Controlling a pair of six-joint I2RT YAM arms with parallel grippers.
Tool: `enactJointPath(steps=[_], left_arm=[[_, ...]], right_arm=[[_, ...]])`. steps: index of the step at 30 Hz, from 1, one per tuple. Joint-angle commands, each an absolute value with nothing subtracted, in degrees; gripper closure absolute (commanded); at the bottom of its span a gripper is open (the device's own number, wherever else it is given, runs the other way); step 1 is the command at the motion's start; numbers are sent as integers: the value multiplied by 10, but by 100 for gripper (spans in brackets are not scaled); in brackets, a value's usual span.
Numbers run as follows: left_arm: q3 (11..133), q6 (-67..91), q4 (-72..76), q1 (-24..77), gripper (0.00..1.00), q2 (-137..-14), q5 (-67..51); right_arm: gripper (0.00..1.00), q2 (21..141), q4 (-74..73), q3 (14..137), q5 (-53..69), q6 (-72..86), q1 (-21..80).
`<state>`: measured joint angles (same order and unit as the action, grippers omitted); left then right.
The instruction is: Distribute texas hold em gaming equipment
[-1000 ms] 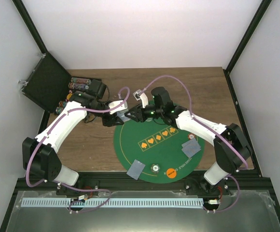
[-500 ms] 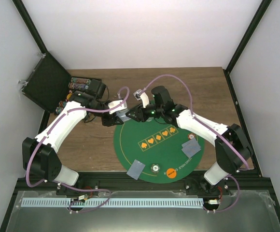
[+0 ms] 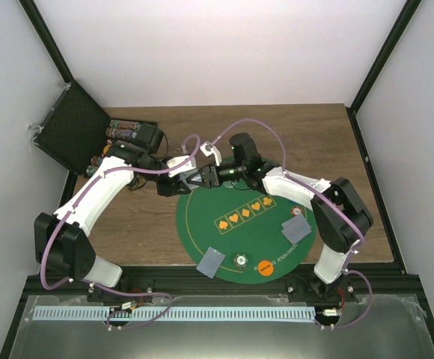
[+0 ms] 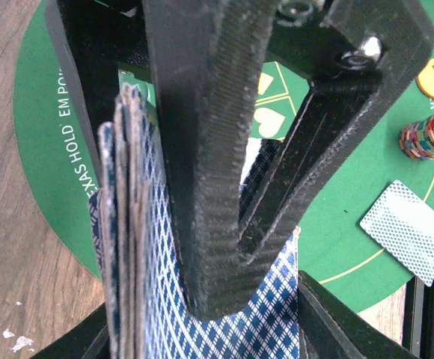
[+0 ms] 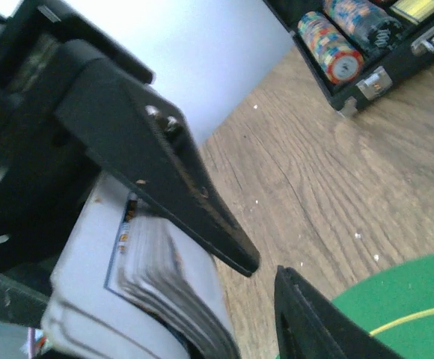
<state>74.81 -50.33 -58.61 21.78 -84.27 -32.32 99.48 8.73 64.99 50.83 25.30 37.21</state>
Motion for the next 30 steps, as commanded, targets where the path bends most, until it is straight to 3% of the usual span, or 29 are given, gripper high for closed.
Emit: enactJointPath(steps=[1, 4, 6, 11, 13, 17, 20, 22, 28, 30], left_arm=[[758, -523, -581, 221, 52, -840, -347], [754, -521, -567, 222, 52, -840, -335], [747, -522, -555, 227, 44, -841, -319], [726, -548, -528, 244, 21, -843, -273], [722, -553, -514, 246, 18, -843, -258], [720, -553, -489, 249, 20, -842, -236], [726, -546, -486, 248, 37, -840, -232], [728, -545, -490, 249, 42, -840, -237], [728, -551, -508, 249, 49, -837, -252], [729, -555, -516, 249, 49, -837, -256]], right_arm=[[65, 1010, 149, 672, 552, 308, 372], [82, 1006, 145, 667, 553, 312, 373], [92, 998, 147, 660, 546, 318, 373], [99, 993, 136, 653, 546, 337, 373], [99, 990, 127, 651, 541, 340, 373], [99, 993, 113, 654, 540, 354, 373], [99, 997, 99, 657, 535, 352, 373], [97, 997, 93, 657, 532, 348, 372], [68, 971, 46, 650, 465, 323, 364], [64, 956, 32, 641, 435, 311, 359]])
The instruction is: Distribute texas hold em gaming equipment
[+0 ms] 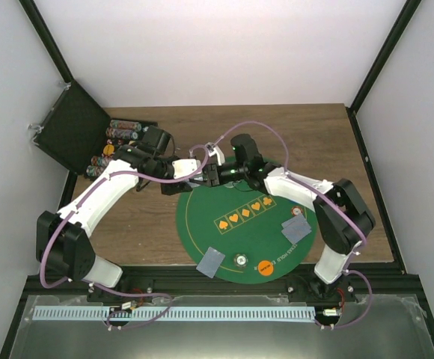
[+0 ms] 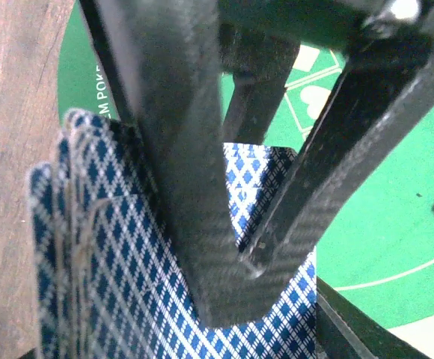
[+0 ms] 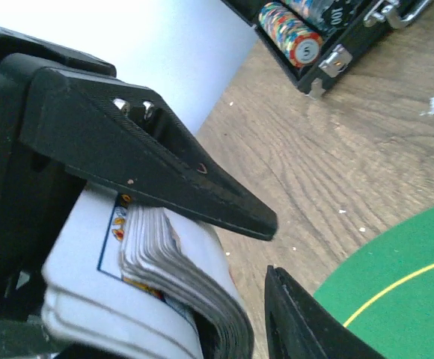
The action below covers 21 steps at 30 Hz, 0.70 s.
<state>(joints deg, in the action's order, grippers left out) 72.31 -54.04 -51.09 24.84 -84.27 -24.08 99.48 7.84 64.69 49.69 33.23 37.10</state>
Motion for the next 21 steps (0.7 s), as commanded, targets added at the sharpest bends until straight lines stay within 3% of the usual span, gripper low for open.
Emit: enactJointPath(steps=[1, 14, 21], left_arm=[[730, -557, -520, 249, 49, -837, -259], [723, -552, -527, 246, 49, -839, -276], [719, -549, -522, 244, 49, -841, -267]], right_arm=[[63, 950, 21, 639, 421, 300, 358], [65, 911, -45, 642, 393, 225, 345], [85, 889, -67, 648, 385, 208, 345]])
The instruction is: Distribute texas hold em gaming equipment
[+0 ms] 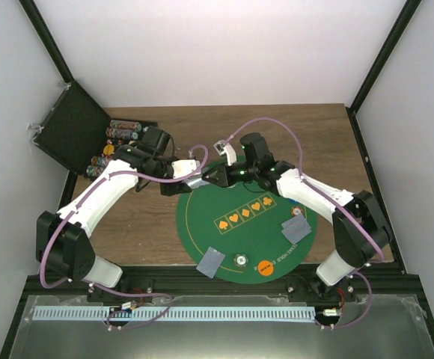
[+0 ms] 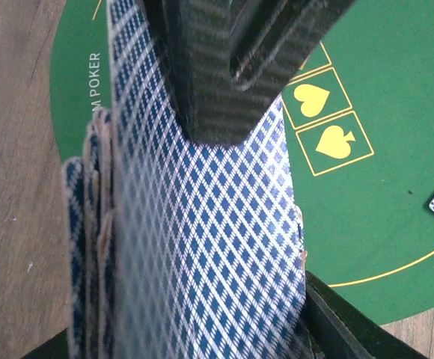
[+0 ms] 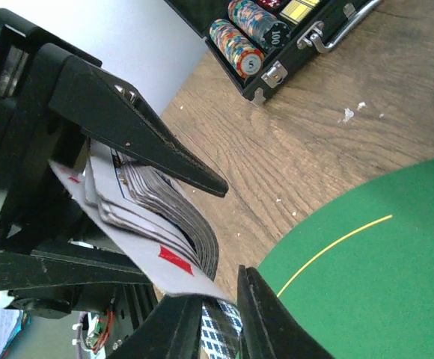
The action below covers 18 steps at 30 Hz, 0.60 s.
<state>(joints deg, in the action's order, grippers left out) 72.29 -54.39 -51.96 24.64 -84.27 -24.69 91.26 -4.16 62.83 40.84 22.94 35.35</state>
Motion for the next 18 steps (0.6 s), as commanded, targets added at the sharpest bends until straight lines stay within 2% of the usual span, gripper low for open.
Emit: enactJointPath(steps=[1, 7, 14, 18], left_arm=[[718, -548, -520, 242, 49, -842, -266], [711, -538, -507, 235, 49, -842, -263], [696, -524, -493, 211, 49, -842, -260], [687, -514, -486, 192, 49, -842, -259]], right_arm=[[87, 887, -70, 648, 385, 208, 345], [99, 882, -95, 659, 388, 202, 346], [99, 854, -164, 692, 404, 158, 344], [99, 824, -255, 716, 425, 107, 343]])
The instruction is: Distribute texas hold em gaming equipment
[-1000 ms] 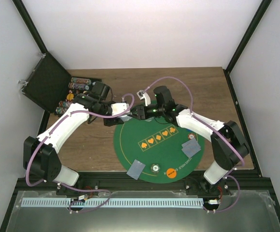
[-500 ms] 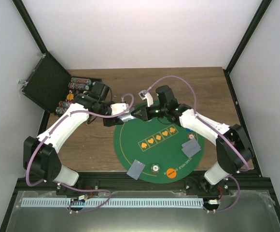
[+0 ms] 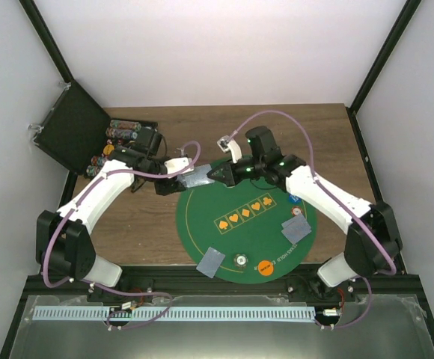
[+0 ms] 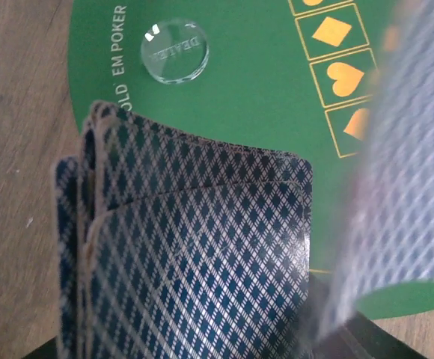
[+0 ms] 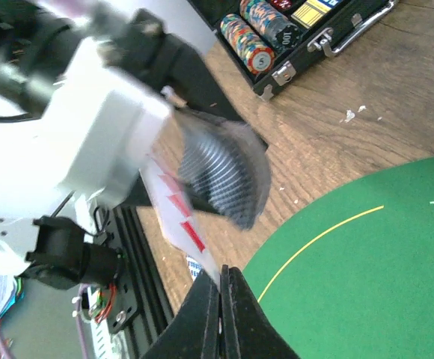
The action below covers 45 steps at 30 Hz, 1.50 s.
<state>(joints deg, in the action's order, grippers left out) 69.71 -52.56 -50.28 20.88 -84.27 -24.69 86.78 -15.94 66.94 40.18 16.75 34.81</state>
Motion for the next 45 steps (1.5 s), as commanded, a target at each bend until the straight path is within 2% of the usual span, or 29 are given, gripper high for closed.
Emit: enactJointPath(steps=[1, 6, 9, 15, 20, 28, 36, 42, 45], left_arm=[[684, -511, -484, 188, 49, -841, -259], [665, -497, -470, 165, 49, -835, -242], [660, -485, -466, 148, 49, -834, -242], [656, -478, -463, 133, 49, -821, -244], [663, -476, -470, 133, 49, -823, -244], [662, -477, -471, 133, 49, -820, -244], [662, -479, -473, 133, 49, -819, -244], [667, -479, -476, 134, 49, -821, -243], [665, -482, -477, 133, 48, -819, -245]], right_arm=[[99, 818, -283, 720, 427, 94, 343], [99, 788, -380, 690, 452, 53, 347], [99, 786, -398, 656, 466, 39, 382], [99, 862, -438, 644, 477, -4, 478], [99, 945, -438, 657, 461, -2, 510], [99, 1019, -422, 663, 471, 9, 534], [99, 1054, -424, 672, 424, 23, 535], [96, 1067, -440, 682, 378, 27, 535], [91, 1068, -439, 685, 361, 33, 535]])
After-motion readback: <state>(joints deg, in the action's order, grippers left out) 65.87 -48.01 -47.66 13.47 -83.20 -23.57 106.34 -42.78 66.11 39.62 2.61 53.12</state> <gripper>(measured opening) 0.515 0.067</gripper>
